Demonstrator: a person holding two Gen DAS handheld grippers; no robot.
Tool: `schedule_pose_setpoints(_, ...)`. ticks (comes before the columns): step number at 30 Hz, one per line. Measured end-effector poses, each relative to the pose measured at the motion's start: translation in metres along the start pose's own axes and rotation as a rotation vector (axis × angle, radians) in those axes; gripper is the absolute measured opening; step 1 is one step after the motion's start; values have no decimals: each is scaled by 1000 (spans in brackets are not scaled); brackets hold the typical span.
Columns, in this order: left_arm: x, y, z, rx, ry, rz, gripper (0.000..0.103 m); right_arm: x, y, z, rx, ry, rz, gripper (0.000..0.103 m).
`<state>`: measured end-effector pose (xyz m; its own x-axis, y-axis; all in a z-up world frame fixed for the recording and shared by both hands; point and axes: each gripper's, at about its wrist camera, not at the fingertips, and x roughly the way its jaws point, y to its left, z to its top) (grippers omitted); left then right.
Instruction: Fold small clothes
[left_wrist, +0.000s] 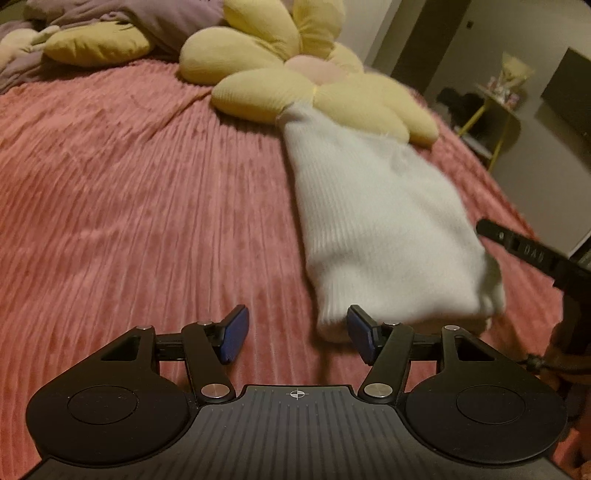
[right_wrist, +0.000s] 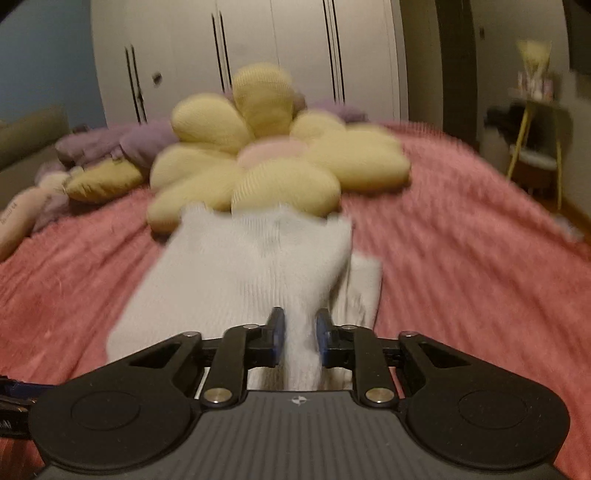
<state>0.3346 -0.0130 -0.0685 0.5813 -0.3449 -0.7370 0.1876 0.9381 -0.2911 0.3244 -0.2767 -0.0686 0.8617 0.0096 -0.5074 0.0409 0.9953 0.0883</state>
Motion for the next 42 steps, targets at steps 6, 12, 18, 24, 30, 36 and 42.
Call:
schedule_pose_setpoints(6, 8, 6, 4, -81, 32, -83, 64, 3, -26, -9, 161, 98, 40, 10)
schedule_pose_setpoints(12, 23, 14, 6, -174, 63, -145, 64, -31, -56, -35, 462, 121, 208, 26)
schedule_pose_setpoints(18, 16, 13, -5, -237, 48, -214, 65, -26, -74, -79, 776, 207, 390, 45)
schedule_pose_setpoints(24, 17, 1, -25, -235, 46, -176, 68, -13, -73, -90, 883, 168, 427, 45)
schedule_pose_setpoints(30, 13, 7, -29, -417, 0, -374, 68, -3, -71, -93, 917, 164, 450, 29)
schedule_pose_setpoints(36, 39, 24, -39, -669, -12, -412, 65, 3, -72, -95, 978, 149, 475, 34)
schedule_pose_setpoints(42, 45, 31, -42, -814, -68, -422, 41, 12, -72, -97, 1017, 153, 492, 34)
